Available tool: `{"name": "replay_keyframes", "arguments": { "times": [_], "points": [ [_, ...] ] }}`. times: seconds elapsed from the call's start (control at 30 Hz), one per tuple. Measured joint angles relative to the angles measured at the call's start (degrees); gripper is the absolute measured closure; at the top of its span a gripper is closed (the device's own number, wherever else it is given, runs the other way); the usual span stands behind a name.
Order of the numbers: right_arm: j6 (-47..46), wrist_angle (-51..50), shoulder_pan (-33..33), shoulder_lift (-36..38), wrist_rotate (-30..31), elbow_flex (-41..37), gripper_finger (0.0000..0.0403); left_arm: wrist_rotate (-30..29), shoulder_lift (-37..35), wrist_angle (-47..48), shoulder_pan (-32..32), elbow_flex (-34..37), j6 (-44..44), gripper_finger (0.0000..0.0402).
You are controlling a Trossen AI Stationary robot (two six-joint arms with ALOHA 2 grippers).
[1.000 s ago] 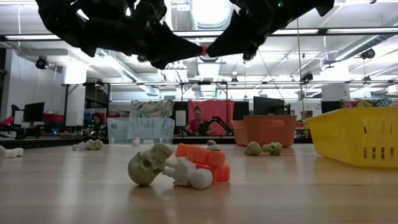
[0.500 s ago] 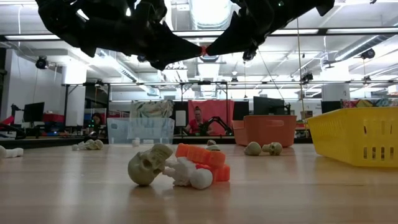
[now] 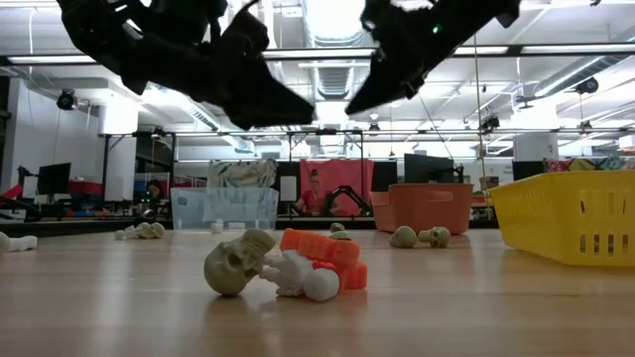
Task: Sort Halloween decoration
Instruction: Put the orange skeleton toy into the orange bin
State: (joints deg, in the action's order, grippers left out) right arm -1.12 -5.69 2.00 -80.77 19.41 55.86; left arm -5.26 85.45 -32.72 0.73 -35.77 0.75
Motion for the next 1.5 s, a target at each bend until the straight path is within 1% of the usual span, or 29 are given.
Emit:
{"name": "replay_keyframes", "arguments": {
  "times": [0.1,0.17,0.27,0.3,0.37,0.47,0.57,0.7,0.83,1.0,1.17,1.23,1.37,1.5],
  "points": [
    [-2.0,-9.5,-3.9,0.0,4.1,3.1,0.0396,-0.1,0.0,3.5,0.0,0.0,-1.2,0.0175],
    [-2.3,-14.4,-7.3,0.0,4.6,5.1,0.0396,-0.1,0.0,4.5,0.0,0.0,-2.2,0.017],
    [-2.6,-17.6,-12.3,0.1,4.4,6.9,0.0396,-0.1,0.0,6.1,0.0,0.0,-2.8,0.0169],
    [-2.7,-17.6,-13.9,0.1,3.5,6.9,0.0395,-0.1,0.0,6.5,0.0,0.0,-2.8,0.017],
    [-2.3,-17.6,-16.6,0.1,-0.6,6.9,0.0395,-0.1,0.0,8.1,0.0,0.0,-2.8,0.0173],
    [-2.2,-17.4,-18.9,0.1,-6.2,6.1,0.0395,-0.1,0.0,13.4,0.0,0.0,-3.2,0.0177],
    [-2.6,-17.6,-19.1,0.1,-7.3,5.2,0.0395,-0.4,0.0,19.3,0.0,0.0,-4.8,0.0181],
    [-3.4,-17.4,-18.2,0.1,-7.4,4.4,0.0394,-5.4,0.3,24.6,-0.1,0.0,-8.9,0.0185],
    [-3.4,-16.1,-17.3,0.1,-7.4,3.8,0.0394,-6.2,2.3,24.9,0.0,0.4,-11.3,0.0185],
    [-3.6,-15.8,-16.6,0.1,-7.4,3.6,0.0394,-6.3,6.8,24.8,0.3,0.4,-15.1,0.0185],
    [-3.6,-15.8,-16.5,0.1,-7.4,3.6,0.0394,-6.9,11.3,21.9,0.6,0.3,-17.1,0.0185],
    [-3.6,-15.8,-16.5,0.1,-7.4,3.6,0.0394,-8.1,12.4,21.2,0.8,0.3,-17.7,0.0187],
    [-3.7,-15.6,-16.5,0.1,-7.4,3.6,0.0394,-10.0,12.8,20.9,0.9,0.3,-18.2,0.0199],
    [-3.8,-15.4,-16.5,0.1,-7.4,3.6,0.0394,-11.3,12.8,20.8,0.9,0.2,-18.2,0.0228]
  ]
}}
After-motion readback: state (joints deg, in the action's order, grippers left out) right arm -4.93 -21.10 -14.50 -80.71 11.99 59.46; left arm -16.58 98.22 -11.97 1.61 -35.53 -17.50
